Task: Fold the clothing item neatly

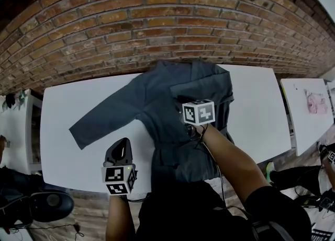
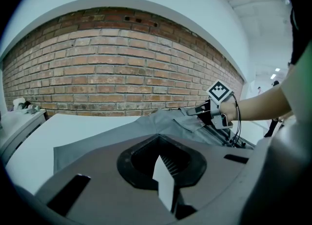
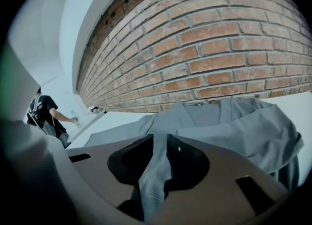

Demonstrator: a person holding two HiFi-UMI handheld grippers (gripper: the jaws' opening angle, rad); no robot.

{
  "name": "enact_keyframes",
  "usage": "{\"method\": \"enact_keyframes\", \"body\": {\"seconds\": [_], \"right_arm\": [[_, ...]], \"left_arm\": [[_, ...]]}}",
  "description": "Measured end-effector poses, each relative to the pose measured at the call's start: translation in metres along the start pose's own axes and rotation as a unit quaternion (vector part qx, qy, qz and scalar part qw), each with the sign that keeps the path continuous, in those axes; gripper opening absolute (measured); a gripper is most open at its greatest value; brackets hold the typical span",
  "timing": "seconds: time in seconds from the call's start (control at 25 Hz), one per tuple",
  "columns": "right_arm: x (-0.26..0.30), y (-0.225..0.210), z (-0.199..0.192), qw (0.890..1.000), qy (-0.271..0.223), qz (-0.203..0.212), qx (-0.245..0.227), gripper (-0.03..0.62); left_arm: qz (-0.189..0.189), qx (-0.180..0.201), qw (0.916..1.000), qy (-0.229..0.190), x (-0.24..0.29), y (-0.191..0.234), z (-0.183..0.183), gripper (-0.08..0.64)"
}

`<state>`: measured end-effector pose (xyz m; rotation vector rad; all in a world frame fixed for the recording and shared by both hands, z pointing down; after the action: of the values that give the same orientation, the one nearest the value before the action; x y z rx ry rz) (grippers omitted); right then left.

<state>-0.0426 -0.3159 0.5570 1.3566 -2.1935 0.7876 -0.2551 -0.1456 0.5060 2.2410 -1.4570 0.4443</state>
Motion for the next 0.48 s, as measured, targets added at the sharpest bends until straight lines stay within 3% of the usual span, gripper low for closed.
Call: {"method": "enact_keyframes", "body": {"seconds": [0.08,0.2,0.36,0.48], "right_arm": [[-0.010,-0.010,0.001,1.000,-0.018,-0.018,-0.004,0.040],[-0.026,-0.016,0.007,0.999,-0.045,-0.018,0.005,0.002],[-0.045,-0.009,0.017,0.997,-0.072,0.003,0.005,0.002],[-0.048,0.008,0.015,0.997,-0.070,0.035,-0.016,0.001]], "left_arm": [[0.002,0.001,1.0000,0.003,0.003,0.000,0.000,-0.003],[0.016,-0.002,0.9998,0.009,0.005,0.006,0.001,-0.003],[0.048,-0.015,0.9985,0.022,0.002,0.023,-0.003,-0.003],[0.088,-0.045,0.9948,0.024,-0.016,0.051,-0.014,-0.003]]}}
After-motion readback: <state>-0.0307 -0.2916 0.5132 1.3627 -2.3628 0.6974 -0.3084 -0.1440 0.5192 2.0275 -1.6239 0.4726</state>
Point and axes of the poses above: the fingertips, and each gripper's own axes: x forward along the fingers, y to its left, z out of its top, the point moved 2 cm from there along -x, backward along the fingers, and after that the axes turned 7 degrees about -z, right-handed, at the moved point
